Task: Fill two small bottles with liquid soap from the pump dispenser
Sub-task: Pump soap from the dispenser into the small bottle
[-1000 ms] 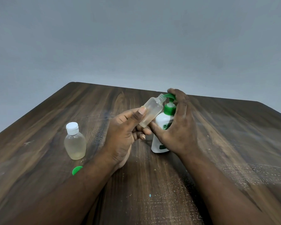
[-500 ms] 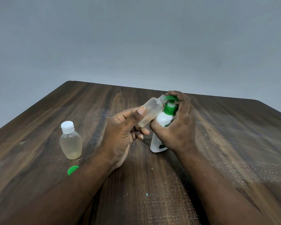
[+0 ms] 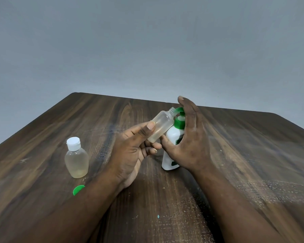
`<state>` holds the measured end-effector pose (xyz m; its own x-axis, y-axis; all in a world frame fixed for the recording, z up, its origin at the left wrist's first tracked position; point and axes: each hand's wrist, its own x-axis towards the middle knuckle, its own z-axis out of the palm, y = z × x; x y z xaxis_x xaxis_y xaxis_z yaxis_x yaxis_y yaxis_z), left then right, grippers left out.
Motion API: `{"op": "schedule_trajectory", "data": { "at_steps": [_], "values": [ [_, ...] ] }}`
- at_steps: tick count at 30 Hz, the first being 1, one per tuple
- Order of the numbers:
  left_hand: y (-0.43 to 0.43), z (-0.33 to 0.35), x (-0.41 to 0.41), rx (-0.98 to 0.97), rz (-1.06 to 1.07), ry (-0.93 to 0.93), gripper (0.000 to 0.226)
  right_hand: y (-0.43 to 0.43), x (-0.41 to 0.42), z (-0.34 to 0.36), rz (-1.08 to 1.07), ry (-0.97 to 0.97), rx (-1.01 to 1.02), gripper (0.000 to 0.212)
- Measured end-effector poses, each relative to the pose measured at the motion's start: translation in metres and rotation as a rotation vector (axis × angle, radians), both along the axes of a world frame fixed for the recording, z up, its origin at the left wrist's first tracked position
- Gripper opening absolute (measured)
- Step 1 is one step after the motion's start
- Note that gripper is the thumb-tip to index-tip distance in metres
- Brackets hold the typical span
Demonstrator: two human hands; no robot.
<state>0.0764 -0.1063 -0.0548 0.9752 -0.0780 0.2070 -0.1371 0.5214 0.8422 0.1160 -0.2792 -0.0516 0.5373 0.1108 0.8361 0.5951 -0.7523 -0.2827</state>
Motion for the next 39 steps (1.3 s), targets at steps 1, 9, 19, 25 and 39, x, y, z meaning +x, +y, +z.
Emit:
{"op": "schedule_trajectory", "data": {
  "at_steps": [1, 9, 19, 25, 39],
  "values": [
    [0.0, 0.001, 0.0, -0.009, -0.003, 0.005, 0.037, -0.001, 0.0, 0.0, 0.001, -0.015, -0.002, 0.101],
    [0.001, 0.003, 0.001, -0.027, 0.004, 0.021, 0.042, 0.002, 0.002, 0.0, -0.044, 0.009, 0.0, 0.097],
    [-0.002, 0.003, 0.0, -0.054, -0.011, 0.067, 0.042, 0.006, 0.005, -0.008, -0.013, -0.024, 0.092, 0.086],
    [-0.001, 0.004, -0.001, -0.061, -0.016, 0.084, 0.041, 0.01, 0.003, -0.01, -0.003, 0.004, 0.137, 0.076],
    [-0.002, 0.003, -0.002, -0.063, -0.064, 0.09, 0.055, 0.006, 0.005, -0.011, -0.024, 0.008, 0.096, 0.093]
  ]
}}
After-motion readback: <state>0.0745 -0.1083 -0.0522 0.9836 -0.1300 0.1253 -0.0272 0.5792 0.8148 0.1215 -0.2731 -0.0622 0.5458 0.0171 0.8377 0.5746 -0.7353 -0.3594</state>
